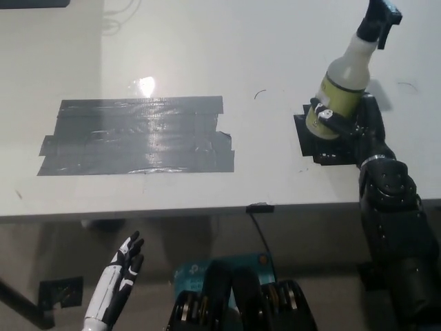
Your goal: A spray bottle is kept on the black marked spot on the table infront of the robot and the robot extends its right arm to pick it up and hands it to a person
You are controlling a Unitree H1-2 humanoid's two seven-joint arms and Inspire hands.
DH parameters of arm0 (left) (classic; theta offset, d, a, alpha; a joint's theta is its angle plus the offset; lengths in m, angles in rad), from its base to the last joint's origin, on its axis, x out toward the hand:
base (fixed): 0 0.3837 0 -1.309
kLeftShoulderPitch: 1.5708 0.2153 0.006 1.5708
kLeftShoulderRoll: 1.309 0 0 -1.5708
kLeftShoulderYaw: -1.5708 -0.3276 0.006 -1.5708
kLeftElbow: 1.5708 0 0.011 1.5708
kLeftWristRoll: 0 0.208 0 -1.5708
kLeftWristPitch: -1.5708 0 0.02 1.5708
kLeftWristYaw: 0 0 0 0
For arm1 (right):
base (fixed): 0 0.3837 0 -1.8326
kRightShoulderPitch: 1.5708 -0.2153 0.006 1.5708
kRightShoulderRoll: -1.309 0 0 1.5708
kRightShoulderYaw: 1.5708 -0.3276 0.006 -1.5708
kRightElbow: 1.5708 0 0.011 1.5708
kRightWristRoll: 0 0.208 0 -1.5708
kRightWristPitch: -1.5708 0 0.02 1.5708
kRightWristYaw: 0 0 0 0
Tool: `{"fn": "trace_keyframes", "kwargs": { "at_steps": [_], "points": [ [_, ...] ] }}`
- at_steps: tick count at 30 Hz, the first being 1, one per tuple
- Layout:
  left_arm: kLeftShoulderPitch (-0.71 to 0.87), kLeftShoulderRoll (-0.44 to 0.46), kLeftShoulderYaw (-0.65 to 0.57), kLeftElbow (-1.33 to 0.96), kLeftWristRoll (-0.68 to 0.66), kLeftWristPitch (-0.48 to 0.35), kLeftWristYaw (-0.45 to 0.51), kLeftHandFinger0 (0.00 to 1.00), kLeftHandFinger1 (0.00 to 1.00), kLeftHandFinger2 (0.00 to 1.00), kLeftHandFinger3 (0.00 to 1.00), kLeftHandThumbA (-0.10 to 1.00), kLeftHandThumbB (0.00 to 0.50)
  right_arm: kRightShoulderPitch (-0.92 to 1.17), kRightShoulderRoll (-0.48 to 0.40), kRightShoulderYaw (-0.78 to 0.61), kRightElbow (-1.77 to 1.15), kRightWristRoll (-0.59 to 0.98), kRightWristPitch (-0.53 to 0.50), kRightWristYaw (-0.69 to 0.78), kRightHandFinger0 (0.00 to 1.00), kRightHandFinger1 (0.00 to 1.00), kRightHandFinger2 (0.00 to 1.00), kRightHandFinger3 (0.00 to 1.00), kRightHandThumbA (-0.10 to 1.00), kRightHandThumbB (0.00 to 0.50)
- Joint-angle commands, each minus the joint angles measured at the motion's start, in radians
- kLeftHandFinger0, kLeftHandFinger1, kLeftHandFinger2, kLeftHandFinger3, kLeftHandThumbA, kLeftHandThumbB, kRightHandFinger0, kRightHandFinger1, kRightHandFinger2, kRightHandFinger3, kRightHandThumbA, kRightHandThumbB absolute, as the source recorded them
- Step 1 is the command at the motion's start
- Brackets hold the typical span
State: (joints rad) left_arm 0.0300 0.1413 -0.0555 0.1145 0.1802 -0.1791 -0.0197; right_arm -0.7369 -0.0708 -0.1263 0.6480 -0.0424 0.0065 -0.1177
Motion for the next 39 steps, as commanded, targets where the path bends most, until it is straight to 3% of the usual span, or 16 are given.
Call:
{"fn": "trace_keyframes", "kwargs": {
  "at_steps": [1,8,11,12,13,14,15,16,17,19,28,35,39],
  "points": [
    [-0.01,0.018,-0.002,-0.02,-0.004,-0.031,-0.01,1.0,1.0,1.0,1.0,0.97,0.213,-0.045,0.014,0.016,-0.216,0.03,-0.005,0.026,0.0,0.26,0.56,0.53,0.05,0.122],
    [-0.012,0.019,-0.002,-0.024,-0.006,-0.028,-0.013,1.0,1.0,1.0,1.0,0.97,0.215,-0.046,0.041,0.113,-0.378,0.022,0.132,0.11,0.0,0.15,0.43,0.44,-0.1,0.09],
    [-0.011,0.021,-0.004,-0.023,-0.003,-0.026,-0.014,1.0,1.0,1.0,1.0,0.98,0.215,-0.062,0.06,0.137,-0.391,0.055,0.195,0.151,0.0,0.09,0.37,0.41,-0.1,0.11],
    [-0.012,0.021,-0.005,-0.024,-0.001,-0.023,-0.013,1.0,1.0,1.0,1.0,0.98,0.215,-0.067,0.067,0.134,-0.391,0.072,0.216,0.155,0.0,0.11,0.39,0.43,-0.1,0.113],
    [-0.014,0.021,-0.005,-0.023,-0.002,-0.024,-0.014,1.0,1.0,1.0,1.0,0.97,0.214,-0.078,0.082,0.124,-0.375,0.104,0.229,0.167,0.0,0.19,0.54,0.52,-0.1,0.113],
    [-0.014,0.021,-0.005,-0.02,-0.002,-0.027,-0.014,1.0,1.0,1.0,1.0,0.97,0.214,-0.086,0.092,0.12,-0.363,0.121,0.244,0.174,0.0,0.22,0.6,0.57,-0.1,0.11],
    [-0.014,0.021,-0.006,-0.019,-0.002,-0.027,-0.014,1.0,1.0,1.0,1.0,0.97,0.214,-0.088,0.095,0.118,-0.362,0.123,0.251,0.176,0.03,0.28,0.68,0.64,-0.1,0.138],
    [-0.014,0.022,-0.006,-0.019,-0.005,-0.029,-0.015,1.0,1.0,1.0,1.0,0.98,0.218,-0.102,0.109,0.106,-0.344,0.147,0.292,0.184,0.0,0.26,0.68,0.66,-0.1,0.111],
    [-0.011,0.024,-0.007,-0.021,-0.005,-0.031,-0.017,1.0,1.0,1.0,1.0,0.98,0.218,-0.109,0.121,0.094,-0.335,0.166,0.327,0.189,0.03,0.34,0.79,0.8,-0.1,0.127],
    [-0.011,0.025,-0.008,-0.024,-0.004,-0.029,-0.017,1.0,1.0,1.0,1.0,0.98,0.217,-0.132,0.131,0.088,-0.288,0.179,0.373,0.203,0.0,0.29,0.74,0.76,-0.1,0.116],
    [-0.013,0.026,-0.012,-0.033,-0.009,-0.02,-0.021,1.0,1.0,1.0,1.0,0.95,0.222,-0.189,0.168,0.041,-0.031,0.228,0.286,0.244,0.0,0.33,0.76,0.75,-0.1,0.14],
    [-0.016,0.03,-0.013,-0.032,-0.016,-0.017,-0.028,1.0,1.0,1.0,1.0,0.94,0.224,-0.209,0.17,0.032,0.021,0.232,0.273,0.258,0.0,0.29,0.68,0.66,-0.1,0.149],
    [-0.022,0.033,-0.012,-0.041,-0.01,-0.001,-0.033,1.0,1.0,1.0,1.0,0.93,0.224,-0.219,0.161,0.059,0.017,0.208,0.295,0.27,0.0,0.33,0.71,0.65,-0.1,0.146]
  ]
}}
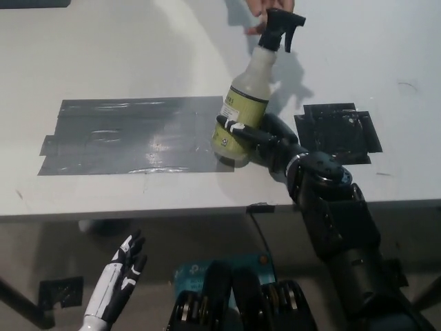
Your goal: A spray bottle is kept on the black marked spot on the table infront of the robot and the robot extends its right arm to pick it up and hands it to a person
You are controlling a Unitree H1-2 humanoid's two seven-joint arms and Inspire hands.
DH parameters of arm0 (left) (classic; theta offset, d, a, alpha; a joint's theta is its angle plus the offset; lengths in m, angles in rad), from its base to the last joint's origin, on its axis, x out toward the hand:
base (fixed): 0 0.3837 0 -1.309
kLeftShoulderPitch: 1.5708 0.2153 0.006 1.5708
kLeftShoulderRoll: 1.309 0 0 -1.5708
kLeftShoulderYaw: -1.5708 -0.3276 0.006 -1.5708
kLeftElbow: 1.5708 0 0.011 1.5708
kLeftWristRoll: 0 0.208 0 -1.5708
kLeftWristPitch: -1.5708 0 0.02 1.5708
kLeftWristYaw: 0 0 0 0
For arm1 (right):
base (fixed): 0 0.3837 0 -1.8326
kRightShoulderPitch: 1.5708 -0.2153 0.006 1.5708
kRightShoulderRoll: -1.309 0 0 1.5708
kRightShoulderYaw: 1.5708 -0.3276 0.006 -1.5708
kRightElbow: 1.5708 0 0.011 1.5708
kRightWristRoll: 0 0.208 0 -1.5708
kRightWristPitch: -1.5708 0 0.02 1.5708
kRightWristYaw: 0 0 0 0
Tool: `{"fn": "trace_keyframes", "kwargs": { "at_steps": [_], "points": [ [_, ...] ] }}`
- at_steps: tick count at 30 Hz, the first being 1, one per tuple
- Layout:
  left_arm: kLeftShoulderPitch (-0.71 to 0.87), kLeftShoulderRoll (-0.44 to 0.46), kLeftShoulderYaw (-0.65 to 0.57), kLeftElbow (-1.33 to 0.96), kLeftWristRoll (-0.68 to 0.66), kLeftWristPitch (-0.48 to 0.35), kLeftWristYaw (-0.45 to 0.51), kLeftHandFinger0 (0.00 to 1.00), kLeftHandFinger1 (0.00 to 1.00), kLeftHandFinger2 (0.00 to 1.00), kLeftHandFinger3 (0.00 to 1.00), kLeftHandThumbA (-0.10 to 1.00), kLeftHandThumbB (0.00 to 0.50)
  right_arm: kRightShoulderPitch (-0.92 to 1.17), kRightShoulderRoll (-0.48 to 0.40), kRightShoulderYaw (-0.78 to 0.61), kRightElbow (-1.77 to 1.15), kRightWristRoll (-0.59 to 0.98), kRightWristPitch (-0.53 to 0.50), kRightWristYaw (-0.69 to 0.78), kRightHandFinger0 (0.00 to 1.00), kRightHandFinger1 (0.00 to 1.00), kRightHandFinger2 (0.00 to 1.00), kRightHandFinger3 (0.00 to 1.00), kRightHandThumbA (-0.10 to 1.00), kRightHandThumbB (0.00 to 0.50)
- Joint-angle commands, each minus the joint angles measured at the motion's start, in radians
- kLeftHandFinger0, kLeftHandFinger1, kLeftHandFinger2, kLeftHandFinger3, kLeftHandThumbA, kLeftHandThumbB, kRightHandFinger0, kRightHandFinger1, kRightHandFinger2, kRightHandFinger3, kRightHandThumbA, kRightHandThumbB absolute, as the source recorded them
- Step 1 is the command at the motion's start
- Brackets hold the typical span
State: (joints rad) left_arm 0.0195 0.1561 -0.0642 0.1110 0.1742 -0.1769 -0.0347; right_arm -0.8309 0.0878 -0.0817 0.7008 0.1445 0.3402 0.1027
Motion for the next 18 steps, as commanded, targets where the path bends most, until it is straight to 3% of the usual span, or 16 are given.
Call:
{"fn": "trace_keyframes", "kwargs": {
  "at_steps": [1,7,11,15,16,17,18],
  "points": [
    [-0.012,0.019,-0.005,-0.039,0.0,-0.004,-0.018,1.0,1.0,1.0,1.0,0.93,0.212,-0.124,0.003,0.017,-0.04,0.02,-0.026,0.046,0.0,0.33,0.71,0.65,-0.1,0.15],
    [-0.017,0.018,-0.003,-0.036,-0.006,-0.006,-0.026,1.0,1.0,1.0,1.0,0.92,0.216,-0.122,0.006,0.012,-0.057,0.028,-0.014,0.039,0.0,0.33,0.71,0.66,-0.1,0.143],
    [-0.027,0.025,-0.006,-0.033,0.009,-0.009,-0.027,1.0,1.0,1.0,1.0,0.91,0.208,-0.124,0.002,-0.007,-0.067,0.049,-0.036,0.048,0.0,0.29,0.67,0.59,-0.1,0.151],
    [-0.029,0.032,-0.011,-0.032,0.021,-0.011,-0.029,1.0,1.0,1.0,1.0,0.92,0.199,-0.122,0.004,-0.021,-0.087,0.061,-0.036,0.049,0.0,0.33,0.72,0.62,-0.1,0.149],
    [-0.03,0.033,-0.013,-0.03,0.024,-0.016,-0.028,1.0,1.0,1.0,1.0,0.91,0.2,-0.118,0.006,-0.022,-0.095,0.056,-0.053,0.04,0.0,0.35,0.73,0.61,-0.1,0.178],
    [-0.031,0.035,-0.013,-0.028,0.022,-0.02,-0.029,1.0,1.0,1.0,1.0,0.91,0.205,-0.114,0.007,-0.021,-0.107,0.052,-0.052,0.035,0.13,0.52,0.94,0.86,-0.01,0.236],
    [-0.031,0.035,-0.013,-0.028,0.021,-0.02,-0.029,1.0,1.0,1.0,1.0,0.91,0.206,-0.113,0.007,-0.021,-0.11,0.052,-0.05,0.035,0.17,0.54,0.87,0.86,0.05,0.235]
  ]
}}
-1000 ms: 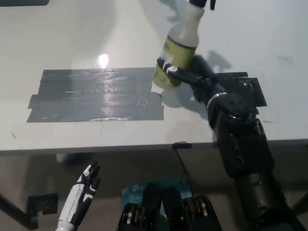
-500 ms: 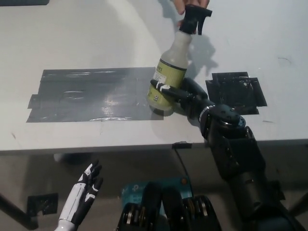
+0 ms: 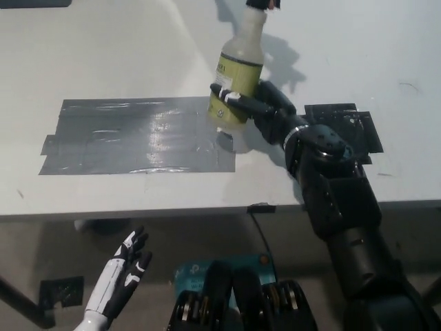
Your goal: A spray bottle is kept on the black marked spot on the table infront of the robot and the robot extends its right arm to pick it up and hands it to a person
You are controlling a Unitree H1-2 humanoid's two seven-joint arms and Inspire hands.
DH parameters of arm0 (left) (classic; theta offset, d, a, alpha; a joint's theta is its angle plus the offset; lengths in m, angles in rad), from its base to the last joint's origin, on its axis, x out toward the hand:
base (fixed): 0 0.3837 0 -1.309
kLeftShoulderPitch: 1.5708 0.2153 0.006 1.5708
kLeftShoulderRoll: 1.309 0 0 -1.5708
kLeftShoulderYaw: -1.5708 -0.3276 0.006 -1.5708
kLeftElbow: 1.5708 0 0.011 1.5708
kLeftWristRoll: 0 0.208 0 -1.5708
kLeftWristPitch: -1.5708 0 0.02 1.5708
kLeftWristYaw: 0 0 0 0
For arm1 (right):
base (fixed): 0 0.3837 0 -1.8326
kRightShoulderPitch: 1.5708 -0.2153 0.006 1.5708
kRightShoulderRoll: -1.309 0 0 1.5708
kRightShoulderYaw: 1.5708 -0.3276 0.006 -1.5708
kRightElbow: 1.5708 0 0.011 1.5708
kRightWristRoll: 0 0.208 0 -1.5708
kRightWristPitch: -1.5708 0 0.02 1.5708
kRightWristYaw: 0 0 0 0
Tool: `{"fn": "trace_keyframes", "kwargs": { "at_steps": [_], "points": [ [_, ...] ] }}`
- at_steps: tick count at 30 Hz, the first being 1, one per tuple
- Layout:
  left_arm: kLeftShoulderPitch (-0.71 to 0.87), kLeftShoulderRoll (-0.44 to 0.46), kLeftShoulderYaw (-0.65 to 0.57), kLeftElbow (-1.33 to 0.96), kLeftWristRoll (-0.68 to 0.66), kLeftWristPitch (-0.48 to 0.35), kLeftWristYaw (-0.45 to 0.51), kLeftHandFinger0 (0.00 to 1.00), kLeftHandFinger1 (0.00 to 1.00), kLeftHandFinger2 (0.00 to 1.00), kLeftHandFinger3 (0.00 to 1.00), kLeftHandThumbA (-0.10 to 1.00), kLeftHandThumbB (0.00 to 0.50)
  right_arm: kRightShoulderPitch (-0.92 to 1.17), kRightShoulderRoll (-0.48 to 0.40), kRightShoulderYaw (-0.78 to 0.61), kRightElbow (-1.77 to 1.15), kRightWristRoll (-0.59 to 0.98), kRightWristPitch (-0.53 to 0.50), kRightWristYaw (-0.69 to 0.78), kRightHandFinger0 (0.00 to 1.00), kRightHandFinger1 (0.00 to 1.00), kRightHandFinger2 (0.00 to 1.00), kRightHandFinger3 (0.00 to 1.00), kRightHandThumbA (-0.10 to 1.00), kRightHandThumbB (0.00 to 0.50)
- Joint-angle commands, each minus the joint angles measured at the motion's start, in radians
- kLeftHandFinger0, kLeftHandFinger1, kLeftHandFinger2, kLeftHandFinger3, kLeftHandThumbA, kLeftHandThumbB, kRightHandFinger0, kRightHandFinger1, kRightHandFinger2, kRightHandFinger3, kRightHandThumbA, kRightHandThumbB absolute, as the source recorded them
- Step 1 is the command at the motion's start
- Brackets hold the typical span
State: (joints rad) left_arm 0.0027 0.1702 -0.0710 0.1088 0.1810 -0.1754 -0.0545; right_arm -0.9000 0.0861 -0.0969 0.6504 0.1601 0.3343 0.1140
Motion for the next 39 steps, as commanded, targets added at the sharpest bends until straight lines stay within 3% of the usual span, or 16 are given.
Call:
{"fn": "trace_keyframes", "kwargs": {
  "at_steps": [1,2,4,6,9,12,14,15,17,22,26,31,33,35,37,39],
  "points": [
    [-0.014,0.021,-0.006,-0.026,0.006,-0.021,-0.014,1.0,1.0,1.0,1.0,0.9,0.218,-0.034,-0.004,0.011,-0.083,0.042,-0.019,0.065,1.0,1.0,1.0,1.0,0.41,0.42],
    [-0.014,0.021,-0.006,-0.028,0.003,-0.018,-0.016,1.0,1.0,1.0,1.0,0.89,0.218,-0.023,-0.018,0.031,-0.097,0.045,-0.022,0.111,1.0,1.0,1.0,1.0,0.49,0.463],
    [-0.013,0.022,-0.01,-0.031,0.004,-0.015,-0.019,1.0,1.0,1.0,1.0,0.89,0.217,-0.004,-0.031,0.046,-0.118,0.044,-0.038,0.134,1.0,1.0,1.0,1.0,0.51,0.498],
    [-0.016,0.022,-0.011,-0.034,0.002,-0.012,-0.022,1.0,1.0,1.0,1.0,0.88,0.196,0.023,-0.056,0.068,-0.17,0.025,-0.063,0.14,1.0,1.0,1.0,1.0,0.6,0.5],
    [-0.02,0.02,-0.007,-0.034,-0.009,-0.005,-0.025,1.0,1.0,1.0,1.0,0.86,0.212,0.071,-0.091,0.092,-0.281,-0.012,-0.101,0.125,1.0,1.0,1.0,1.0,0.66,0.5],
    [-0.021,0.025,-0.008,-0.035,-0.001,-0.013,-0.026,1.0,1.0,1.0,1.0,0.88,0.204,0.155,-0.162,0.127,-0.515,-0.081,-0.086,0.09,1.0,1.0,1.0,1.0,0.83,0.485],
    [-0.02,0.026,-0.007,-0.036,0.005,-0.007,-0.023,1.0,1.0,1.0,1.0,0.9,0.204,0.211,-0.196,0.129,-0.665,-0.12,-0.064,0.067,1.0,1.0,1.0,1.0,0.85,0.466],
    [-0.02,0.026,-0.007,-0.036,0.005,-0.007,-0.023,1.0,1.0,1.0,1.0,0.92,0.205,0.211,-0.196,0.129,-0.665,-0.12,-0.064,0.067,1.0,1.0,1.0,1.0,0.93,0.493],
    [-0.02,0.027,-0.005,-0.028,0.011,-0.015,-0.015,1.0,1.0,1.0,1.0,0.96,0.223,0.273,-0.231,0.117,-0.819,-0.116,-0.037,0.074,1.0,1.0,1.0,1.0,0.9,0.444],
    [-0.015,0.019,0.002,-0.017,-0.002,-0.014,-0.01,1.0,1.0,1.0,1.0,1.0,0.289,0.443,-0.285,0.091,-1.107,-0.091,-0.025,0.094,1.0,1.0,1.0,1.0,0.88,0.47],
    [-0.012,0.013,0.002,-0.005,0.002,-0.03,-0.001,1.0,1.0,1.0,1.0,1.0,0.281,0.579,-0.291,0.102,-1.219,-0.094,-0.052,0.096,1.0,1.0,1.0,1.0,0.87,0.449],
    [-0.002,0.007,0.006,-0.003,-0.013,-0.036,-0.001,1.0,1.0,1.0,1.0,1.0,0.339,0.744,-0.255,0.126,-1.15,-0.132,-0.2,0.071,1.0,1.0,1.0,1.0,0.87,0.417],
    [-0.002,0.005,0.008,0.002,-0.017,-0.045,0.001,1.0,1.0,1.0,1.0,1.0,0.345,0.791,-0.235,0.126,-1.096,-0.129,-0.244,0.058,1.0,1.0,1.0,1.0,0.85,0.377],
    [-0.001,0.005,0.01,0.005,-0.024,-0.049,-0.001,1.0,1.0,1.0,1.0,1.0,0.355,0.821,-0.221,0.126,-1.056,-0.132,-0.259,0.045,1.0,1.0,1.0,1.0,0.86,0.341],
    [-0.002,0.004,0.012,0.014,-0.028,-0.06,0.001,1.0,1.0,1.0,1.0,1.0,0.361,0.846,-0.198,0.119,-0.971,-0.11,-0.272,0.036,1.0,1.0,1.0,1.0,0.91,0.345],
    [0.008,0.0,0.009,0.019,-0.025,-0.074,0.003,1.0,1.0,1.0,1.0,1.0,0.365,0.87,-0.178,0.117,-0.859,-0.116,-0.343,0.023,1.0,1.0,1.0,1.0,0.93,0.286]
  ]
}}
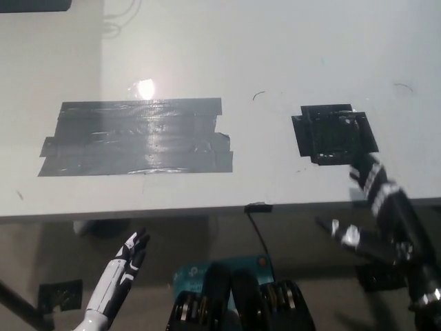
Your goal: A spray bottle is kept on the black marked spot on the table infront of the robot and the robot extends its right arm to pick it up and hands it to a person
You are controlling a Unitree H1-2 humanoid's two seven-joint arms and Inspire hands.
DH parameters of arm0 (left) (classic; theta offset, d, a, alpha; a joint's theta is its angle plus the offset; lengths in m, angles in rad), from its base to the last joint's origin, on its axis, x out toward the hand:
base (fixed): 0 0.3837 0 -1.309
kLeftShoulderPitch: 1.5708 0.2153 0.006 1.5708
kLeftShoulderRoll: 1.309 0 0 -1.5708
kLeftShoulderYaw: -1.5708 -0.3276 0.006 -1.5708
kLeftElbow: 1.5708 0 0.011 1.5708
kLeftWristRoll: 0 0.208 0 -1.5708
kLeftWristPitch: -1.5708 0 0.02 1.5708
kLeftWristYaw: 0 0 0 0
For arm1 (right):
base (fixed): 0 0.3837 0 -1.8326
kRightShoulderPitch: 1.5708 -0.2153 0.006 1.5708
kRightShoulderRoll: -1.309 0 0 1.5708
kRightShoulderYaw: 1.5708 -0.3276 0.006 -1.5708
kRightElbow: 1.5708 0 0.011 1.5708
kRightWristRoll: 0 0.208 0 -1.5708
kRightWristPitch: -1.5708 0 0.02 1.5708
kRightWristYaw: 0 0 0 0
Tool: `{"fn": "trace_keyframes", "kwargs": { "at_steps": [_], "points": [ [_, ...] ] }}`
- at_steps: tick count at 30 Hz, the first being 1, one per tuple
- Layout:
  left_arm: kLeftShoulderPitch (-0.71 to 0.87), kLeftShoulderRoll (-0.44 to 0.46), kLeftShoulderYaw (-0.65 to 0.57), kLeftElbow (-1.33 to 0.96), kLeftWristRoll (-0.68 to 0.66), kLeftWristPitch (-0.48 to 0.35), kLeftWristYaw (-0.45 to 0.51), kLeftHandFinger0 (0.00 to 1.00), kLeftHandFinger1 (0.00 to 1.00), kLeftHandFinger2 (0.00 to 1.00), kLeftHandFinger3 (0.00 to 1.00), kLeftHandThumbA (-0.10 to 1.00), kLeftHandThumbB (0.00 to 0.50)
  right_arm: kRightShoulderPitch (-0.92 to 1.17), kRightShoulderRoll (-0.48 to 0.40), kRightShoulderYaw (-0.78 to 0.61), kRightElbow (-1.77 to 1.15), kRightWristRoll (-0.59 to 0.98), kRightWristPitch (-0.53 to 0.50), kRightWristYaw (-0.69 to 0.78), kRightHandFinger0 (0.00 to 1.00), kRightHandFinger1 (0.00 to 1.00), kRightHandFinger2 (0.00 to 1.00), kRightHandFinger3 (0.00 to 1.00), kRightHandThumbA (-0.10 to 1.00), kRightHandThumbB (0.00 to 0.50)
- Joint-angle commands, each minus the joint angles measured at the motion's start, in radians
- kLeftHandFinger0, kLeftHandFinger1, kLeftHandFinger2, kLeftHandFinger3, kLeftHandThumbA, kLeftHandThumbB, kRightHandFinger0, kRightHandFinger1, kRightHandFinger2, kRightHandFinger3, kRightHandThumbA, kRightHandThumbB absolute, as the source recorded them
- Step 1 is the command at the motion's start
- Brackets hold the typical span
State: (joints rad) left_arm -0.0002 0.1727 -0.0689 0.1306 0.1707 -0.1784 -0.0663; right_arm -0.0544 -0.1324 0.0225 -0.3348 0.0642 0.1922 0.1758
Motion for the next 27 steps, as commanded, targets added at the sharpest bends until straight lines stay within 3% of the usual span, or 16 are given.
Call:
{"fn": "trace_keyframes", "kwargs": {
  "at_steps": [1,5,18,27],
  "points": [
    [0.014,-0.004,0.006,-0.001,-0.015,-0.077,0.015,1.0,1.0,1.0,1.0,1.0,0.366,0.03,0.046,-0.003,0.165,-0.024,-0.229,-0.042,1.0,1.0,1.0,1.0,0.93,0.278],
    [0.028,-0.005,0.009,-0.001,-0.017,-0.083,0.017,1.0,1.0,1.0,1.0,1.0,0.369,0.03,0.057,0.004,0.296,-0.03,-0.289,-0.037,1.0,1.0,1.0,1.0,0.93,0.231],
    [0.084,-0.018,0.016,0.005,-0.014,-0.114,0.03,1.0,1.0,1.0,1.0,1.0,0.377,0.055,0.042,0.047,0.45,-0.125,-0.367,-0.062,1.0,1.0,1.0,1.0,0.92,0.226],
    [0.079,-0.026,0.024,0.018,-0.016,-0.117,0.027,1.0,1.0,1.0,1.0,1.0,0.346,0.056,0.04,0.051,0.451,-0.128,-0.349,-0.054,1.0,1.0,1.0,1.0,0.91,0.22]
  ]
}}
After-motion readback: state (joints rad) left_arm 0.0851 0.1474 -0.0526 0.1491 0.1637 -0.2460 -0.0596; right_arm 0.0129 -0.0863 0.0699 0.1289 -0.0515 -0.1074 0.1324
